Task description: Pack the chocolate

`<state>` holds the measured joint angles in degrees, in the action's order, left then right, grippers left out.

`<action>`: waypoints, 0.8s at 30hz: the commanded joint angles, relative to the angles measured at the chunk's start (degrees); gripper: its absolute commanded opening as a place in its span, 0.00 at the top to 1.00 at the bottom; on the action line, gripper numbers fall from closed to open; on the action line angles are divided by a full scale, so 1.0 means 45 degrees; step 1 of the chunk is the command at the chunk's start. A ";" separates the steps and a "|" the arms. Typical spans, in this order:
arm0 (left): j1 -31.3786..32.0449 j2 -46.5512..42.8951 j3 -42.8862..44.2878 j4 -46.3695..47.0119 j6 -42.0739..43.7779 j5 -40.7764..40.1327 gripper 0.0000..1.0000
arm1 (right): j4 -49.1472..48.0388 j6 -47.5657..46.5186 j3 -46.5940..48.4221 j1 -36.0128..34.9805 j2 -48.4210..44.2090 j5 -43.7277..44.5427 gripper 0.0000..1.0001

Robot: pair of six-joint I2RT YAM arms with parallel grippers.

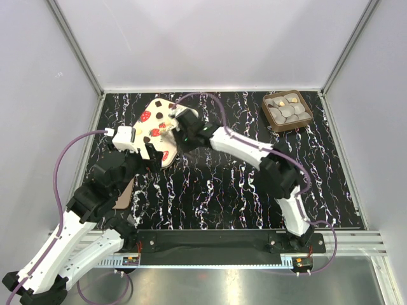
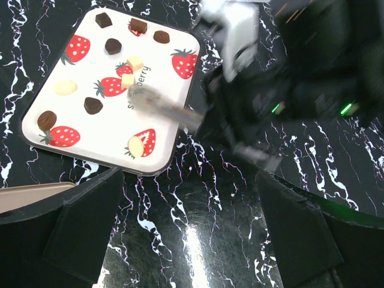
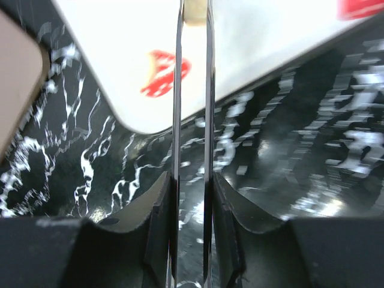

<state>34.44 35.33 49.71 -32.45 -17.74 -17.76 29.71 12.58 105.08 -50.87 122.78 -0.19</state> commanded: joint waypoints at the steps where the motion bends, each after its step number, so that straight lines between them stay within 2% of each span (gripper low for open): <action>1: -0.0055 -0.0137 -0.0090 0.0765 0.0094 -0.0038 0.01 | -0.0042 0.0661 -0.0106 0.1458 -0.2475 -0.0388 0.66; 5: -0.0055 -0.0136 -0.0071 0.0765 0.0113 -0.0038 0.01 | 0.0037 0.0467 -0.1278 0.3254 -0.3961 -0.0136 0.66; 12: -0.0055 -0.0059 -0.0071 0.0804 0.0113 0.0040 0.01 | 0.0719 -0.0001 -0.2549 0.7392 -0.5877 0.0607 0.66; 19: -0.0055 -0.0019 -0.0090 0.0785 0.0113 0.0060 0.01 | 0.1210 -0.0159 -0.2589 1.0187 -0.5528 0.1154 0.66; 24: -0.0055 0.0020 -0.0051 0.0785 0.0113 0.0060 0.01 | 0.1268 -0.0237 -0.2063 1.1245 -0.4708 0.1467 0.66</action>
<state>34.44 35.35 49.71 -32.45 -17.74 -17.74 35.62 12.56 93.54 -1.89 99.98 4.38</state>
